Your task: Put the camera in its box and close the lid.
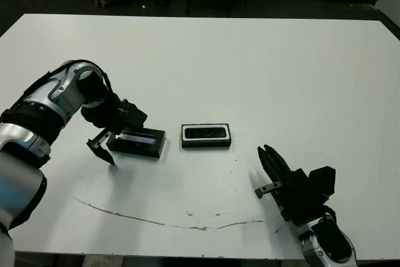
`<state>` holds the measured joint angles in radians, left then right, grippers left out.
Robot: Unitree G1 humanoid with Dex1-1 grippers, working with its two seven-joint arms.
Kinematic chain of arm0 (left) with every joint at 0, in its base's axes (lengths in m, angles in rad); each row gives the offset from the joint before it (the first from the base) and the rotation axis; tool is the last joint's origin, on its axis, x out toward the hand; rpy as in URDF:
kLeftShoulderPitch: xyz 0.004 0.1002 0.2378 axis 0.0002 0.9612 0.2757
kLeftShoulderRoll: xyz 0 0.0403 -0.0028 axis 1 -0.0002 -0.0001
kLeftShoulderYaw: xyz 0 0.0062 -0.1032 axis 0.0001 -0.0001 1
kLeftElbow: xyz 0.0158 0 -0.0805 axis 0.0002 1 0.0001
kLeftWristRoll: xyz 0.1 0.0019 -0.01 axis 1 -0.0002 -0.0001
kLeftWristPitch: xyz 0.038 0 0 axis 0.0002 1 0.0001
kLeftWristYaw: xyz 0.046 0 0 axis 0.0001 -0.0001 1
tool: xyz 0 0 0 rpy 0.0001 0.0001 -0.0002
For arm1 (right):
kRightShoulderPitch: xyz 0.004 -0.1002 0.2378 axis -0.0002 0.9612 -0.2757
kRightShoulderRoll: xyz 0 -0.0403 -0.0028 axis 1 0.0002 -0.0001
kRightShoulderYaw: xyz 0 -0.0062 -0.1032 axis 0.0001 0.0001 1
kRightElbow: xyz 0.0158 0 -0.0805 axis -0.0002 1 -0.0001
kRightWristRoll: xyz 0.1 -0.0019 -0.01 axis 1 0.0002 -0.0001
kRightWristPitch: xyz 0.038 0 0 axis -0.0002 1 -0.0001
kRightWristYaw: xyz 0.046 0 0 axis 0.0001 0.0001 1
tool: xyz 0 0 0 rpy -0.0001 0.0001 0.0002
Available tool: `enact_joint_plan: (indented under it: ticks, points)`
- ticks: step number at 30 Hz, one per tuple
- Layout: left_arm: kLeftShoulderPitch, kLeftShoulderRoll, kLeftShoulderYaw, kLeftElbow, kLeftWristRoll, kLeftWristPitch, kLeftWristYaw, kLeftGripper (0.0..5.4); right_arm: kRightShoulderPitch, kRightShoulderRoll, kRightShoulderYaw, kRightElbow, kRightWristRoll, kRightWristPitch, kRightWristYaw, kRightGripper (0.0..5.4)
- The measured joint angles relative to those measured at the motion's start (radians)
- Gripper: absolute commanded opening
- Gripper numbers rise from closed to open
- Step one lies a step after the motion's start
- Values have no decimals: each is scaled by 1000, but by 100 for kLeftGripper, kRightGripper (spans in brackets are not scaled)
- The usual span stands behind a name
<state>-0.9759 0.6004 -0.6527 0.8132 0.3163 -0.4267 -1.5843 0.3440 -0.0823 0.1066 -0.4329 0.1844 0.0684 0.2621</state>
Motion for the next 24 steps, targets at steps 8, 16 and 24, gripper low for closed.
enact_joint_plan:
  ticks: [8,16,24]
  points:
    - [10,0,16,-6,8,61,-2,529,1,0,-1,2,1,-7,0,0]
    - [53,8,73,-7,11,106,15,362,5,0,-2,-1,0,-13,-1,0]
    - [85,20,114,-38,-6,174,18,229,7,1,-2,-1,1,-13,-1,0]
